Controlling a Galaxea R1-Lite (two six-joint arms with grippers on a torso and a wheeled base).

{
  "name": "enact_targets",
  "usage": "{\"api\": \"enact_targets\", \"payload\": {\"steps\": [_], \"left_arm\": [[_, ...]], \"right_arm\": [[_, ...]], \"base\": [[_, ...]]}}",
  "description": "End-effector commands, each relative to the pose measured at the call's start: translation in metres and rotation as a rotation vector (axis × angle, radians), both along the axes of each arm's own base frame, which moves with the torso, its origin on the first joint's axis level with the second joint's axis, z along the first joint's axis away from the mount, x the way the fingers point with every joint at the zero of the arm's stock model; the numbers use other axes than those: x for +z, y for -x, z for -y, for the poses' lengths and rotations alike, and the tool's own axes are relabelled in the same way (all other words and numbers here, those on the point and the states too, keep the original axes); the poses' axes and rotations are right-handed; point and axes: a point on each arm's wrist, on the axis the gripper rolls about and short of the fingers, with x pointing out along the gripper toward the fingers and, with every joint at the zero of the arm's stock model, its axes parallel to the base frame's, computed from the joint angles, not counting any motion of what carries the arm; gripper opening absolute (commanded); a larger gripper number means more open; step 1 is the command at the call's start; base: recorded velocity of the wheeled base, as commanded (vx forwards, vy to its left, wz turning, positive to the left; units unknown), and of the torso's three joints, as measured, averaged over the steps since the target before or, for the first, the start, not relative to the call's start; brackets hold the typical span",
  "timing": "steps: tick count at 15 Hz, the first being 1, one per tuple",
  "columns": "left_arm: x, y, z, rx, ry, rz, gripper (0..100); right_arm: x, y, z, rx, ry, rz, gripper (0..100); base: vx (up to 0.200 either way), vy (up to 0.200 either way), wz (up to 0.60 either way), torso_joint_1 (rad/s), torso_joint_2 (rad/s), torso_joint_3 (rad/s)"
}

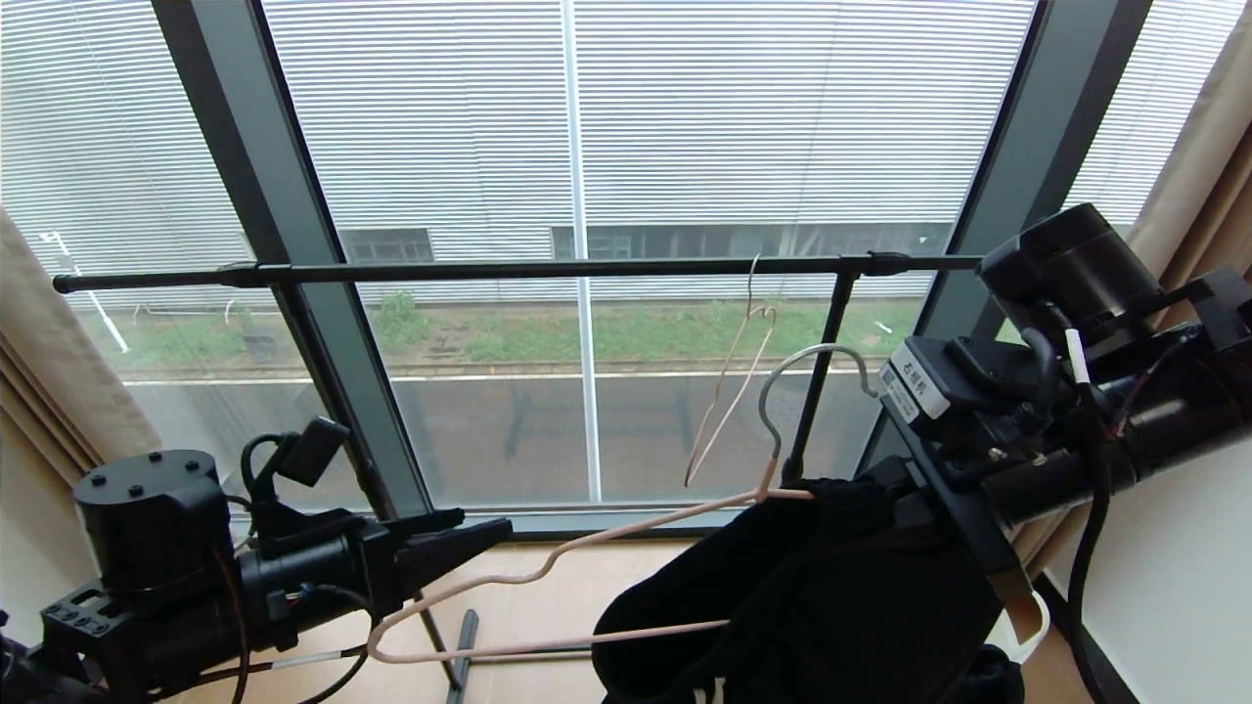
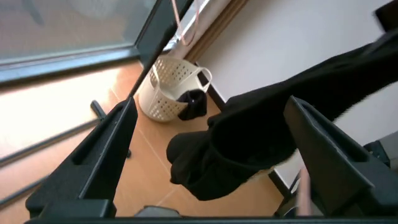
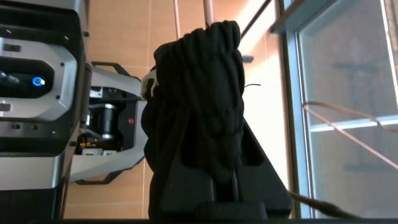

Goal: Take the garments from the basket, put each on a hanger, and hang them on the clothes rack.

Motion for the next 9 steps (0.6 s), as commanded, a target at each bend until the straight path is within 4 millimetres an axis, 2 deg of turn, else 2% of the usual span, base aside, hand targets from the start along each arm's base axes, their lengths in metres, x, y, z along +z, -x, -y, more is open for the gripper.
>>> {"api": "enact_targets", "payload": {"steps": [1,3,9], "left_arm": [[-0.017,-0.001,0.010,-0.043,-0.020,-0.070,100],[-0.026,0.007,0.022,-0.104,-0.049,-0.093,100],[-0.037,0.011,0.030,-0.149,-0.087,-0.115,100]], "right_arm": [[0.001,-0.002,-0.001,0.002,-0.012,0.008,0],[0.001,-0.008,-0.007,0.007,-0.050,0.039,0],[0.006,-0.005,-0.018,0.061,-0.115,0.055,0]], "base": [[0.000,0.000,0.00,0.000,0.00,0.000],[0.000,0.000,0.00,0.000,0.00,0.000],[0.000,0.000,0.00,0.000,0.00,0.000]]}}
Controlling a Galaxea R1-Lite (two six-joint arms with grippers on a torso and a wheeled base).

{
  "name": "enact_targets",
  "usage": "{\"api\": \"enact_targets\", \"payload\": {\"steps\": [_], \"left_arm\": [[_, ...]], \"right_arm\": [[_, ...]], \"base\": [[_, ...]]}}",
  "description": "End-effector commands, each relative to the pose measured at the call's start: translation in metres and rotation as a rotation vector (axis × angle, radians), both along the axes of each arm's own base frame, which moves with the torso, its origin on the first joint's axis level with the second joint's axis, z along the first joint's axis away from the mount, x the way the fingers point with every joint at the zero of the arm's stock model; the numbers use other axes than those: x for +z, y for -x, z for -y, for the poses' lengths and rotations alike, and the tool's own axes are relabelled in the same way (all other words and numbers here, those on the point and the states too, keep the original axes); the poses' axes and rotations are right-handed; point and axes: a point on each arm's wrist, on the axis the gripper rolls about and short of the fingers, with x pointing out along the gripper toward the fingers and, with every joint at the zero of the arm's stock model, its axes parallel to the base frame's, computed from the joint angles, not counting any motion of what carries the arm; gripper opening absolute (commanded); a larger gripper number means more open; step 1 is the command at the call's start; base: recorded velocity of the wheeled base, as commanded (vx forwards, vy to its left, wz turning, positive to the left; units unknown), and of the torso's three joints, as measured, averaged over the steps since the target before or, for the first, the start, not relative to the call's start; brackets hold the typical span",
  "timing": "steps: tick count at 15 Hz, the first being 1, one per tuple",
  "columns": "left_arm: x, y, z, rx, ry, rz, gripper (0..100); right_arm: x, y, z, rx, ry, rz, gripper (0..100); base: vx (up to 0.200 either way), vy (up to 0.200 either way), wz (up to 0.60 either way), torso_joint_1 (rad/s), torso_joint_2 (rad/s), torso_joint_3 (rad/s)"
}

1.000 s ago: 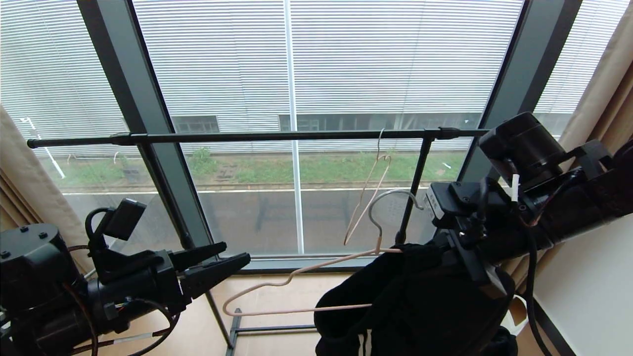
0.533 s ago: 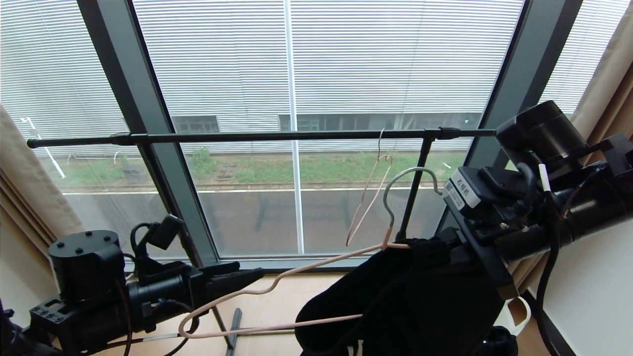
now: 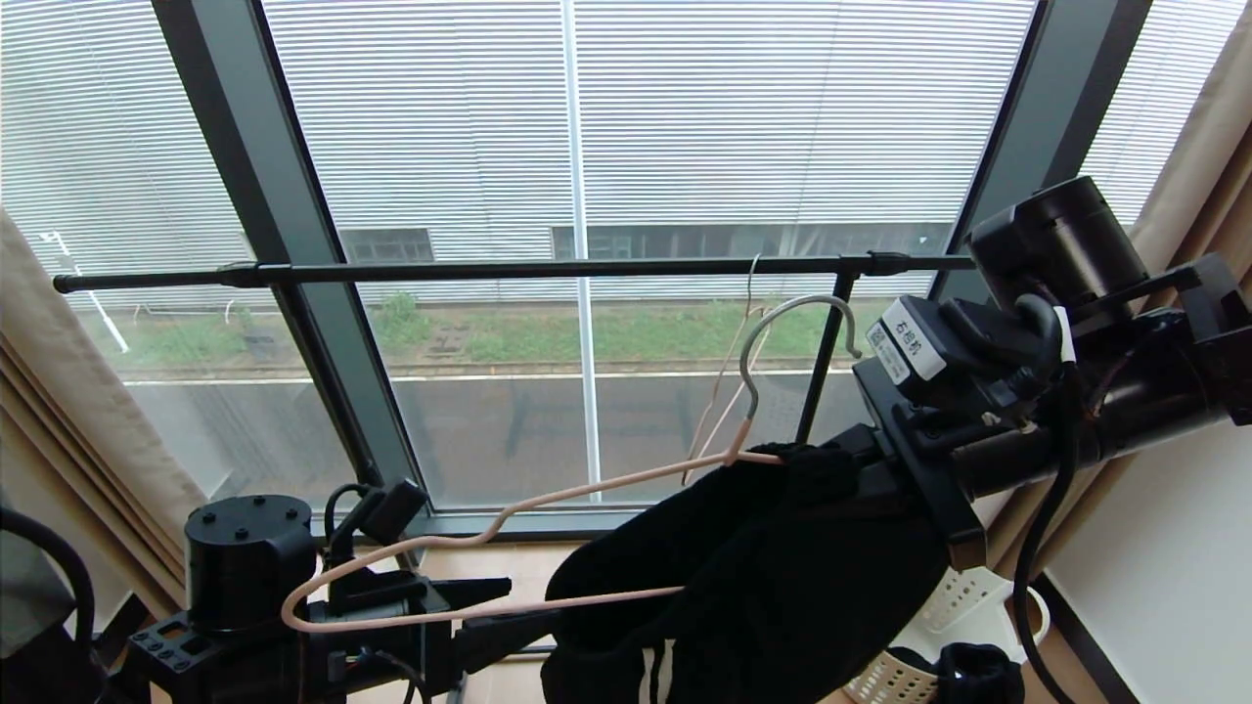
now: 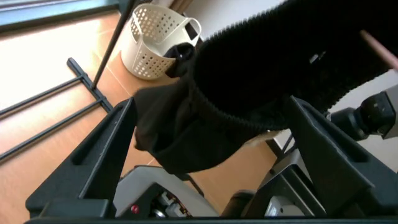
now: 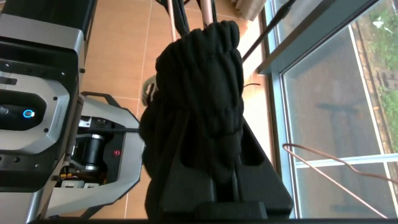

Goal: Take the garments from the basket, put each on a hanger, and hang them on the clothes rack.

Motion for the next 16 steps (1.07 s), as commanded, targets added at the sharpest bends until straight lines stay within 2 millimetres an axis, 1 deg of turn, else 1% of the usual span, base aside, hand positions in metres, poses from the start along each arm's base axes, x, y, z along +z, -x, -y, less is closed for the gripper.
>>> {"api": "enact_targets", "payload": {"steps": [1,4,8,13,14,16], "left_arm": [[-0.005,-0.001,0.002,-0.005,-0.007,-0.018,100],[-0.005,-0.001,0.002,-0.007,-0.008,-0.018,100],[-0.005,0.001,0.004,-0.018,-0.013,-0.014,100],[-0.015,0.005,0.006,-0.059,-0.065,0.002,100],[-0.015,0.005,0.006,-0.059,-0.066,0.003,0],[-0.015,0.005,0.006,-0.059,-0.065,0.004,0]], "right_arm": [[0.000,0.003,-0.002,0.012,0.000,0.000,0],[0.000,0.005,-0.003,0.031,-0.011,-0.008,0],[0.006,0.010,-0.001,0.046,-0.044,-0.010,0],[0.008,0.011,-0.001,0.060,-0.063,-0.007,0],[0.008,0.011,-0.001,0.061,-0.064,-0.007,0],[0.007,0.011,-0.001,0.062,-0.063,-0.010,0]], "base": [[0.000,0.000,0.00,0.000,0.00,0.000],[0.000,0.000,0.00,0.000,0.00,0.000],[0.000,0.000,0.00,0.000,0.00,0.000],[0.000,0.000,0.00,0.000,0.00,0.000],[0.000,0.000,0.00,0.000,0.00,0.000],[0.000,0.000,0.00,0.000,0.00,0.000]]}}
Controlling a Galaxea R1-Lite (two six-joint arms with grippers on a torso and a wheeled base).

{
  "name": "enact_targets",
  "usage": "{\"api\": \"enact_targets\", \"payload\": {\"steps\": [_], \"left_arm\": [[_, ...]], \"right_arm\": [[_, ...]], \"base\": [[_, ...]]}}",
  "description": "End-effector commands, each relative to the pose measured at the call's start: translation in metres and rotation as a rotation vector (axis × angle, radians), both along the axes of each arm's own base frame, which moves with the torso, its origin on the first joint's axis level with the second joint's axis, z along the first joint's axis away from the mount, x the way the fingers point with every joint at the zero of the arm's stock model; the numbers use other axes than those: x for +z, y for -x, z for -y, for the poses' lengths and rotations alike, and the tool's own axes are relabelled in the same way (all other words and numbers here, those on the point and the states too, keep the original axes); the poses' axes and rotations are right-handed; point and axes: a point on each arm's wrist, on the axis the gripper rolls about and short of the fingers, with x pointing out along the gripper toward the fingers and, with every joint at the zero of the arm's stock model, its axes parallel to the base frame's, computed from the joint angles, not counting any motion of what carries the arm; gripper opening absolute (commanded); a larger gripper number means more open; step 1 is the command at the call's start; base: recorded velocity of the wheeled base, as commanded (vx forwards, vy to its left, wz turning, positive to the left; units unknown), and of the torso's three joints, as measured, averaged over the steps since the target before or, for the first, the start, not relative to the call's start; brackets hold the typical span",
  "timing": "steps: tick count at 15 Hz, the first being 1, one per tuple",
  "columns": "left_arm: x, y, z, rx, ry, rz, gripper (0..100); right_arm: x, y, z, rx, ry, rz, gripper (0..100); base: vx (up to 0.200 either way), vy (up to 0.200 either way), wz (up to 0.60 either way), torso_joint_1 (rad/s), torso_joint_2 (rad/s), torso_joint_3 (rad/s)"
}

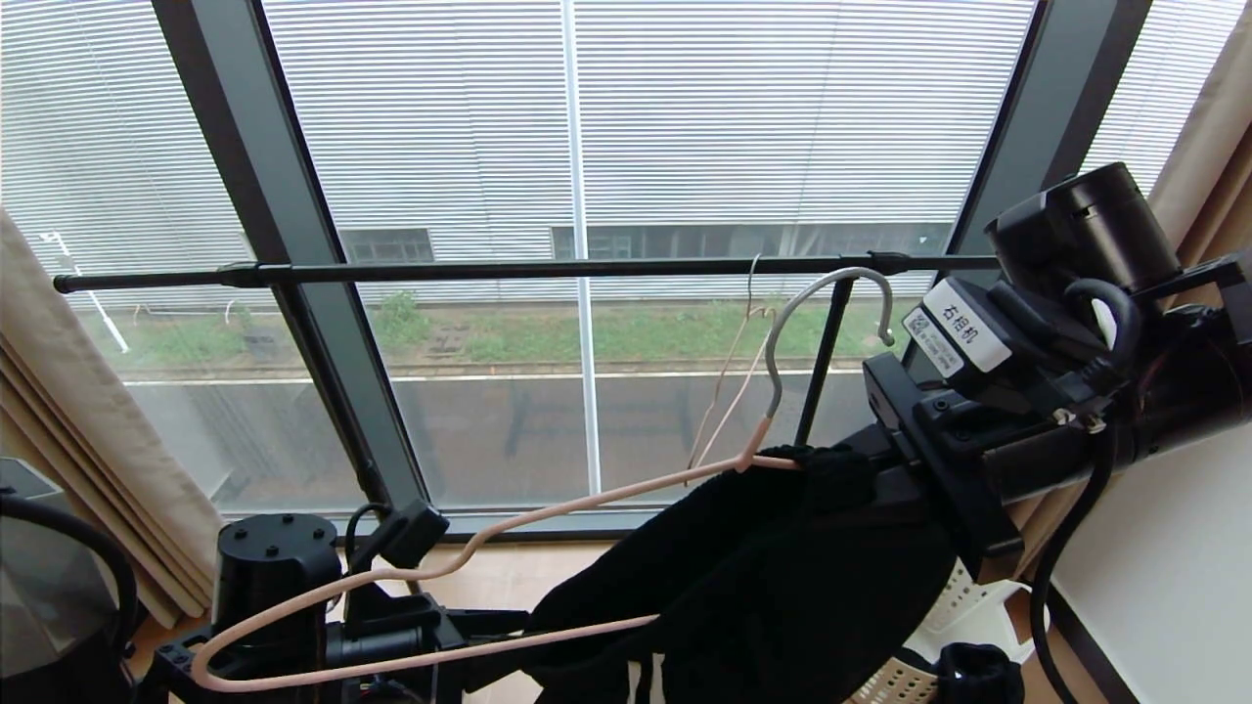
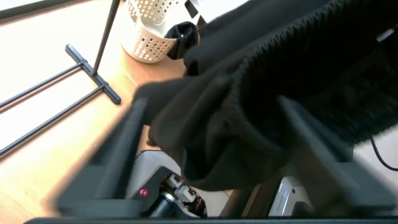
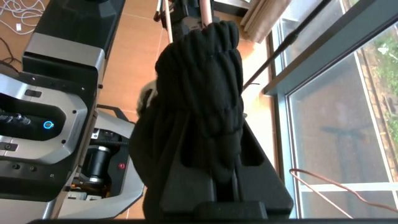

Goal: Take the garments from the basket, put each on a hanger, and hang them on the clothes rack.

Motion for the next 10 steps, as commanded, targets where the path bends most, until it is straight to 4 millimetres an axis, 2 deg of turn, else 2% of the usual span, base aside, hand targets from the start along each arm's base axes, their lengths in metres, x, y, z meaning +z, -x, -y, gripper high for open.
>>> {"api": "enact_targets", "payload": {"steps": [1,5,6,7,10], "left_arm": [[0.000,-0.001,0.001,0.001,0.000,0.001,0],[0.002,-0.004,-0.003,0.019,0.005,0.012,0],[0.003,-0.007,-0.007,0.037,0.011,0.026,0],[0.004,-0.008,-0.008,0.044,0.014,0.033,0],[0.006,-0.013,-0.017,0.086,0.023,0.062,0]], "right_arm": [[-0.001,0.000,0.000,0.000,0.001,-0.004,0],[-0.011,0.003,0.030,-0.093,0.018,-0.037,0],[-0.019,0.004,0.046,-0.152,0.034,-0.061,0],[-0.021,0.004,0.051,-0.166,0.036,-0.067,0],[-0.048,0.007,0.070,-0.233,0.054,-0.085,0]], "base": [[0.000,0.000,0.00,0.000,0.00,0.000],[0.000,0.000,0.00,0.000,0.00,0.000],[0.000,0.000,0.00,0.000,0.00,0.000],[0.000,0.000,0.00,0.000,0.00,0.000],[0.000,0.000,0.00,0.000,0.00,0.000]]}}
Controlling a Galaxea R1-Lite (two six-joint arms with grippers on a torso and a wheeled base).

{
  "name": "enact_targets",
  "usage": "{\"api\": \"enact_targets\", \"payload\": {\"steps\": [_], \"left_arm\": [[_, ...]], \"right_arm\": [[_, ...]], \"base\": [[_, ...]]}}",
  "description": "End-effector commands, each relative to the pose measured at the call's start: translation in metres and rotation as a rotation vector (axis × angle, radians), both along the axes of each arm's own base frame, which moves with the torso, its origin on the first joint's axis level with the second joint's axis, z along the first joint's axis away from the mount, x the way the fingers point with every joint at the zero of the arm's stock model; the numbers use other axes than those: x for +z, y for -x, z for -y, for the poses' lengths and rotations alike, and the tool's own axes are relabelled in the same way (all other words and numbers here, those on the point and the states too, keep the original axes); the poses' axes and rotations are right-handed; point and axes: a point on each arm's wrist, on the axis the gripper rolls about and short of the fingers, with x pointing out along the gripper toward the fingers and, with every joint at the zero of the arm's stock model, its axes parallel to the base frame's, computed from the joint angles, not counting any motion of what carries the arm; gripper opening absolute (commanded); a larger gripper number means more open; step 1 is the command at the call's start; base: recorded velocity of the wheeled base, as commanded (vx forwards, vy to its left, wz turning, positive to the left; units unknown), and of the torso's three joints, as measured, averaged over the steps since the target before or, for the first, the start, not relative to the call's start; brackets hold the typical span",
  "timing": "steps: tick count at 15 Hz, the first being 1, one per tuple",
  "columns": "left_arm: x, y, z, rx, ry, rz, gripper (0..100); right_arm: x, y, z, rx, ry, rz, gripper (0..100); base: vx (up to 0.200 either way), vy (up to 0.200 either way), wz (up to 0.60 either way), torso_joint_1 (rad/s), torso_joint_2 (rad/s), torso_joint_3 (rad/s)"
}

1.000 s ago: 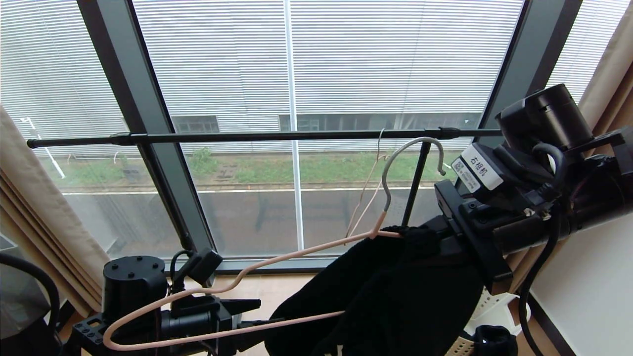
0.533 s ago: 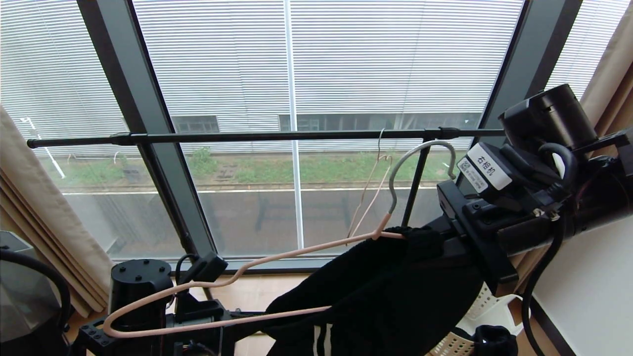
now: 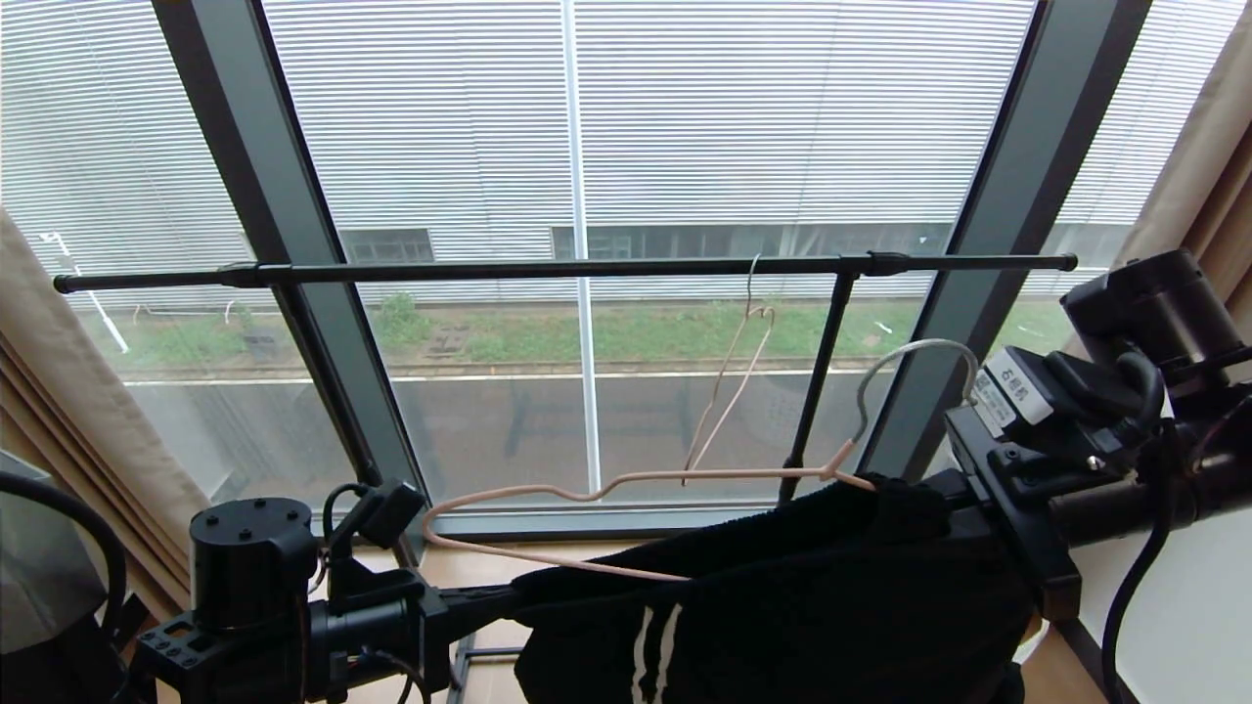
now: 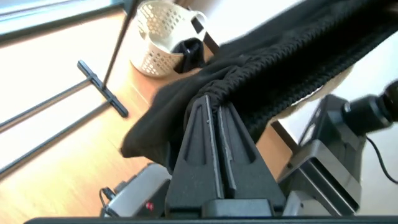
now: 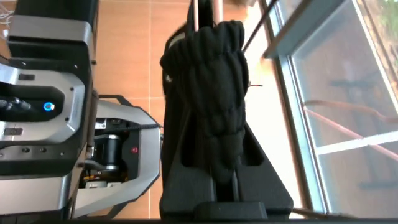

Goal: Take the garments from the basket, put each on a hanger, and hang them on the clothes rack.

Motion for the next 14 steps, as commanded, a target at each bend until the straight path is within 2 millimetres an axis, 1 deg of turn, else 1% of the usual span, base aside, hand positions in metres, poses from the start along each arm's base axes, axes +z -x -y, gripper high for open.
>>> {"api": "enact_targets", "payload": {"steps": [1,4,7,8,10,14], "left_arm": [[0.000,-0.002,-0.005,0.023,-0.001,0.002,0],[-0.001,-0.004,-0.009,0.037,-0.014,0.019,0],[0.000,-0.004,-0.009,0.039,-0.015,0.023,0],[0.000,-0.004,-0.009,0.045,-0.020,0.028,0],[-0.001,-0.005,-0.009,0.051,-0.035,0.040,0],[0.000,-0.005,-0.009,0.051,-0.035,0.045,0]], "right_arm": [[-0.019,0.004,0.014,-0.051,0.008,-0.002,0],[-0.046,0.008,0.028,-0.104,0.012,-0.002,0],[-0.065,0.013,0.030,-0.123,0.054,0.004,0],[-0.072,0.008,0.029,-0.121,0.061,-0.001,0],[-0.077,0.004,0.029,-0.118,0.069,0.003,0],[-0.079,0.004,0.029,-0.137,0.098,0.004,0]], "base": [[0.000,0.000,0.00,0.000,0.00,0.000],[0.000,0.000,0.00,0.000,0.00,0.000],[0.000,0.000,0.00,0.000,0.00,0.000],[0.000,0.000,0.00,0.000,0.00,0.000],[0.000,0.000,0.00,0.000,0.00,0.000],[0.000,0.000,0.00,0.000,0.00,0.000]]}}
